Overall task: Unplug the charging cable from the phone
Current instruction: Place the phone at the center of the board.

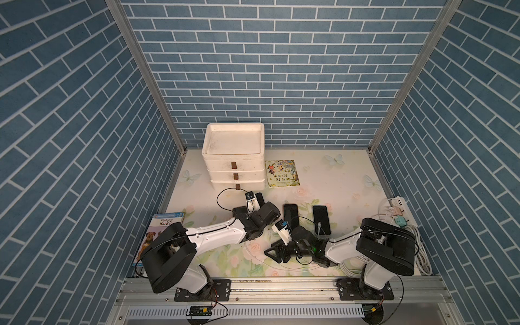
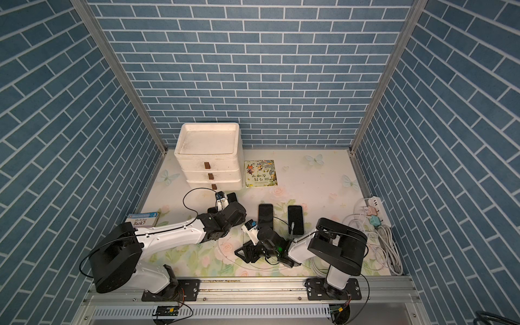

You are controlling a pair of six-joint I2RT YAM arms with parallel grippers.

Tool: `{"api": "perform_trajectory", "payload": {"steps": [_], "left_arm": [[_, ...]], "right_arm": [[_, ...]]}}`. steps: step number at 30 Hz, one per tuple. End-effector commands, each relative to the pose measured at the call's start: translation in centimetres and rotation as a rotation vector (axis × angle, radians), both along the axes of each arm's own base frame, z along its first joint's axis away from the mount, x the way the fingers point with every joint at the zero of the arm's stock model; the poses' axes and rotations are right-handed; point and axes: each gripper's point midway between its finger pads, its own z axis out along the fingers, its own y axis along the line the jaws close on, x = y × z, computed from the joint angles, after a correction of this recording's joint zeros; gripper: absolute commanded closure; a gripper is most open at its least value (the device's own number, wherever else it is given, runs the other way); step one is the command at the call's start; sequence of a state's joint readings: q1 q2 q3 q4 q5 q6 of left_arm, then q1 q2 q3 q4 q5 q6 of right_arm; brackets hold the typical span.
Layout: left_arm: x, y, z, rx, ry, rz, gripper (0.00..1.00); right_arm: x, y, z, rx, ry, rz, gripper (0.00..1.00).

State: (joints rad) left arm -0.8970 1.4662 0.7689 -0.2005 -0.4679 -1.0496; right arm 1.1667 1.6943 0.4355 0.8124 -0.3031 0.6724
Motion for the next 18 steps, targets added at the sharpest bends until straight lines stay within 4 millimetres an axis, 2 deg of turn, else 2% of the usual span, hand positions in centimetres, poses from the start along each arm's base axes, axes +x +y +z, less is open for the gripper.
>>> {"api": "perform_trajectory", "payload": {"steps": [1, 4, 7, 12, 18], "left_arm": [[1.1, -0.3, 1.1, 0.002, -0.022, -0.007, 1.00], [1.4, -0.7, 0.6, 0.008, -0.013, -0.024, 1.00], [1.7, -1.6, -0.2, 0.013, 0.004, -0.052, 1.00], [2.0, -3.1, -1.5, 0.012, 0.036, -0.100, 1.00], [2.1, -3.5, -2.8, 0.049, 0.066, -0.128, 1.00]], "right_arm": [[-1.5, 0.2, -0.9, -0.019, 0.021, 0.078, 0.37], [-2.0, 0.2, -0.7, -0.010, 0.024, 0.104, 0.37], [-1.5, -0.3, -0.4, -0.022, -0.002, 0.074, 0.36], [0.7, -2.1, 1.5, -0.027, -0.086, -0.052, 0.34], [4.5, -6.0, 5.7, 0.000, -0.162, -0.238, 0.31]]}}
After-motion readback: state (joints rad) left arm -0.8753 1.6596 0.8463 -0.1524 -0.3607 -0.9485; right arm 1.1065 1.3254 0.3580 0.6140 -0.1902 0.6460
